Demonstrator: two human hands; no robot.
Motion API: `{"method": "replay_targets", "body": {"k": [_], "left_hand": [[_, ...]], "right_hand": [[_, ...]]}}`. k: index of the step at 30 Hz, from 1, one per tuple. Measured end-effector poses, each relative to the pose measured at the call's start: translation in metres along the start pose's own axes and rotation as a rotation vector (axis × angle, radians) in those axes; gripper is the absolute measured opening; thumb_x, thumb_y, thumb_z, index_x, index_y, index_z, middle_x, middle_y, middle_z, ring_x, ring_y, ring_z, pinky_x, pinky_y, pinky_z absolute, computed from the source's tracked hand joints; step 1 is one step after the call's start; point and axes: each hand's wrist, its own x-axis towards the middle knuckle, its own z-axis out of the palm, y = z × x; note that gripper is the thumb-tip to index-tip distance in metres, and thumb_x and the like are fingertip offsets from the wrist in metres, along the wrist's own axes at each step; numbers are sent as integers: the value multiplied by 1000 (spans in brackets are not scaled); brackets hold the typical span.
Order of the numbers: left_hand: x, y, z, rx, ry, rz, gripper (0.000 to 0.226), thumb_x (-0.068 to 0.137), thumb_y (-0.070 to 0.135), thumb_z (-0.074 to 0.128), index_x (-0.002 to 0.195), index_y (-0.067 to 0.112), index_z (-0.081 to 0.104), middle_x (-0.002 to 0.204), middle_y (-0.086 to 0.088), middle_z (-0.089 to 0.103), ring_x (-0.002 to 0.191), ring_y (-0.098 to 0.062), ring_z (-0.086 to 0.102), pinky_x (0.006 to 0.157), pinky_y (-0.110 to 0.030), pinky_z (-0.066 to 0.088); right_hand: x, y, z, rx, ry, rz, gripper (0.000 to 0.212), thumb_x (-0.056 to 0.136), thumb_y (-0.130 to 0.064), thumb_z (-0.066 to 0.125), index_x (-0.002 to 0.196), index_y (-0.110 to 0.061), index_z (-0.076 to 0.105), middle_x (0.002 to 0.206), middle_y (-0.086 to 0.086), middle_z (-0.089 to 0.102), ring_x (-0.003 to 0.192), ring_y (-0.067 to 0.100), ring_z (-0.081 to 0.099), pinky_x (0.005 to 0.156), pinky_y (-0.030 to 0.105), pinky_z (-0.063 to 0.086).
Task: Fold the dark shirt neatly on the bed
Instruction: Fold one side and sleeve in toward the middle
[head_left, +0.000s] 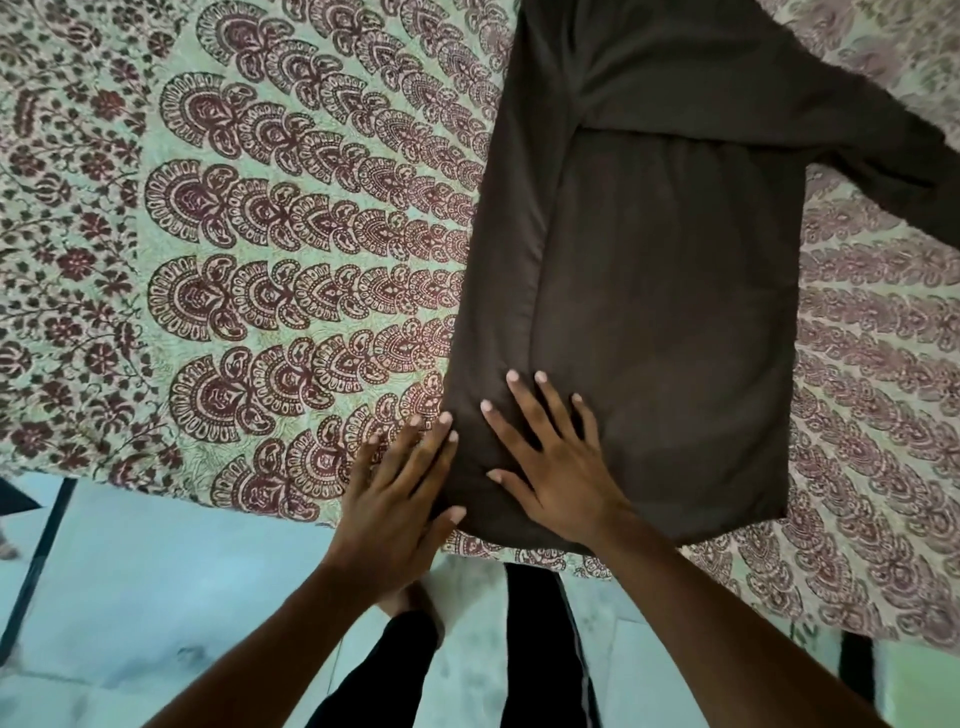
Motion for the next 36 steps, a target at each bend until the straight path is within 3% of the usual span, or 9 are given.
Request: {"method": "replay_targets", "body": {"k": [2, 6, 13, 17, 19, 27, 30, 33, 36], "left_hand": [[7, 7, -6, -79, 73, -33, 63, 105, 50, 34, 158, 16, 43, 171, 1, 26, 155, -27, 31, 120, -50, 28], [41, 29, -15, -180, 179, -67, 55, 105, 36, 46, 155, 14, 46, 170, 1, 30, 159, -20, 22, 127, -39, 17], [160, 87, -21, -182, 170, -41, 57, 105, 31, 50, 158, 13, 40, 170, -1, 29, 160, -19, 19, 126, -46, 26], [255, 131, -21, -122, 160, 57, 62, 103, 34, 49, 160, 13, 37, 170, -3, 30, 158, -22, 24, 126, -44, 27], [300, 150, -19, -57, 137, 81, 64, 102, 35, 49, 160, 13, 36, 171, -4, 28, 159, -24, 22, 127, -46, 25], [469, 216, -25, 89, 101, 91, 76, 98, 54, 45, 165, 24, 23, 176, 0, 9, 162, -27, 8, 128, -52, 18], [508, 222, -22, 108, 81, 62, 77, 97, 58, 47, 165, 35, 20, 176, 5, 6, 162, -31, 6, 127, -56, 18], [526, 216, -9, 102, 10, 39, 76, 95, 67, 34, 164, 42, 16, 176, 10, 2, 162, -29, 3, 128, -56, 15], [530, 211, 3, 81, 0, 14, 74, 96, 70, 24, 164, 45, 11, 175, 13, -1, 162, -27, 3, 128, -54, 12]], "right_hand": [[-11, 2, 1, 101, 92, 0, 59, 105, -57, 47, 157, -30, 44, 173, 5, 21, 159, 29, 22, 117, 58, 32], [-8, 21, -5, 417, 459, 194, 37, 103, -33, 63, 130, -10, 71, 144, 7, 62, 128, 28, 62, 102, 47, 51], [15, 129, -31, 691, 622, 496, 20, 99, -16, 67, 114, -7, 76, 109, 6, 75, 98, 21, 72, 87, 39, 60], [24, 213, -55, 813, 631, 639, 18, 100, -12, 67, 115, -10, 76, 107, 3, 76, 92, 4, 69, 77, 7, 50], [28, 252, -67, 897, 623, 714, 18, 101, -13, 66, 115, -11, 77, 105, 0, 76, 91, -5, 67, 77, 3, 47], [39, 401, -109, 1046, 833, 895, 22, 96, -10, 60, 110, -11, 77, 101, -7, 77, 92, 6, 73, 86, 26, 57], [46, 449, -111, 965, 864, 949, 36, 91, -29, 54, 108, -8, 77, 101, 2, 78, 94, 18, 73, 88, 31, 58], [57, 491, -108, 987, 846, 1024, 25, 93, -22, 60, 107, -8, 76, 100, 8, 75, 91, 17, 70, 83, 26, 53], [73, 525, -107, 793, 817, 1112, 27, 94, -28, 67, 113, -10, 73, 113, 14, 69, 105, 27, 66, 95, 34, 53]]}}
